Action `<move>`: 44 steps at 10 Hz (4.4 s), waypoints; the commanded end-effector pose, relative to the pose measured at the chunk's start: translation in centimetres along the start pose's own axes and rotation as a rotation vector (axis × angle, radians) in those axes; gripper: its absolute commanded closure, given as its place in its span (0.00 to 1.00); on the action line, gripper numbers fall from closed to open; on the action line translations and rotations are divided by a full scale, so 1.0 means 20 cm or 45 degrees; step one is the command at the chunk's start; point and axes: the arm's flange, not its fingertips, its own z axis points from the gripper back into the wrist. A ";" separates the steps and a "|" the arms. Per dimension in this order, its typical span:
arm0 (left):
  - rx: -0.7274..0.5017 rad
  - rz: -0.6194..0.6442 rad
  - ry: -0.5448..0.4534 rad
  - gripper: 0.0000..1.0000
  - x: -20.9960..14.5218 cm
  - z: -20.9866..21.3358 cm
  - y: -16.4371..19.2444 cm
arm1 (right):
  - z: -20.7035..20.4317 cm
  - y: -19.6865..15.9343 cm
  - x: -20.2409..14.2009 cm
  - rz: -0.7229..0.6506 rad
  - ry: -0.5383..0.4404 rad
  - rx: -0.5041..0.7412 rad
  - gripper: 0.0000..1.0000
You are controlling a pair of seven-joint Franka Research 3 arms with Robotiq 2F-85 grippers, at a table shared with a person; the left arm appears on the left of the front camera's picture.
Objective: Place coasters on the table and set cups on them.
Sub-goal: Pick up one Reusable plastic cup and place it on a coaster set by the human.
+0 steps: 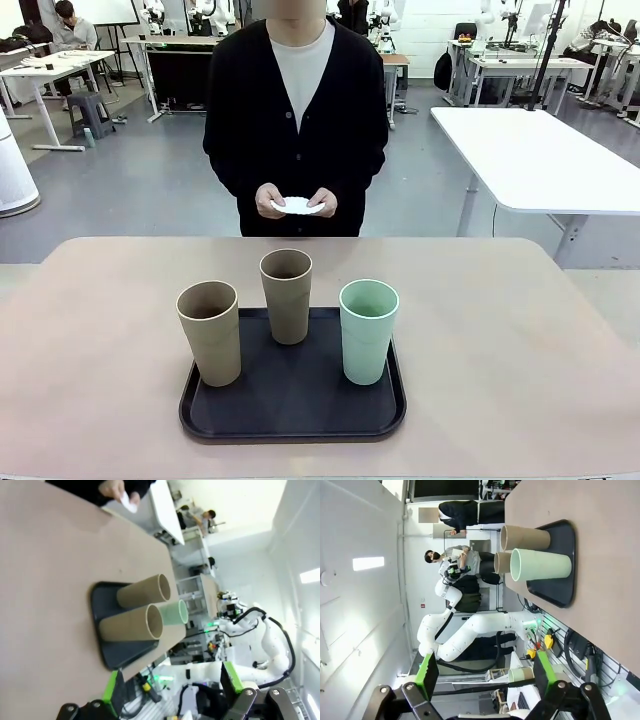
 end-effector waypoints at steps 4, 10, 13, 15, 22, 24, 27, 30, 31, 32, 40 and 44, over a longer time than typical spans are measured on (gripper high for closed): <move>0.068 -0.011 0.016 0.00 -0.14 -0.06 -0.02 | 0.01 0.02 -0.03 0.009 0.049 -0.050 0.00; 0.033 -0.005 0.005 0.00 -0.02 0.01 -0.03 | 0.00 0.00 -0.01 -0.009 0.019 -0.028 0.00; 0.033 -0.005 0.005 0.00 -0.02 0.01 -0.03 | 0.00 0.00 -0.01 -0.009 0.019 -0.028 0.00; 0.033 -0.005 0.005 0.00 -0.02 0.01 -0.03 | 0.00 0.00 -0.01 -0.009 0.019 -0.028 0.00; 0.033 -0.005 0.005 0.00 -0.02 0.01 -0.03 | 0.00 0.00 -0.01 -0.009 0.019 -0.028 0.00; 0.052 -0.004 0.015 0.00 -0.02 0.00 -0.03 | 0.00 0.00 -0.01 -0.009 0.019 -0.028 0.00; 0.277 -0.505 0.494 0.00 0.19 -0.19 -0.24 | 0.00 0.00 -0.01 -0.009 0.019 -0.028 0.00; 0.602 -0.879 0.759 0.00 0.20 -0.49 -0.33 | 0.00 0.00 -0.01 -0.009 0.019 -0.028 0.00; 0.684 -0.987 0.826 0.00 0.15 -0.58 -0.34 | 0.00 0.00 -0.01 -0.009 0.019 -0.028 0.00; 0.763 -1.071 0.895 0.00 0.11 -0.68 -0.34 | 0.00 0.00 -0.01 -0.009 0.019 -0.028 0.00; 0.842 -1.288 0.990 0.00 0.00 -0.96 -0.33 | 0.00 0.00 -0.01 -0.009 0.019 -0.028 0.00; 0.608 -1.464 0.922 0.00 0.07 -0.92 -0.20 | 0.00 0.00 -0.01 -0.009 0.019 -0.028 0.00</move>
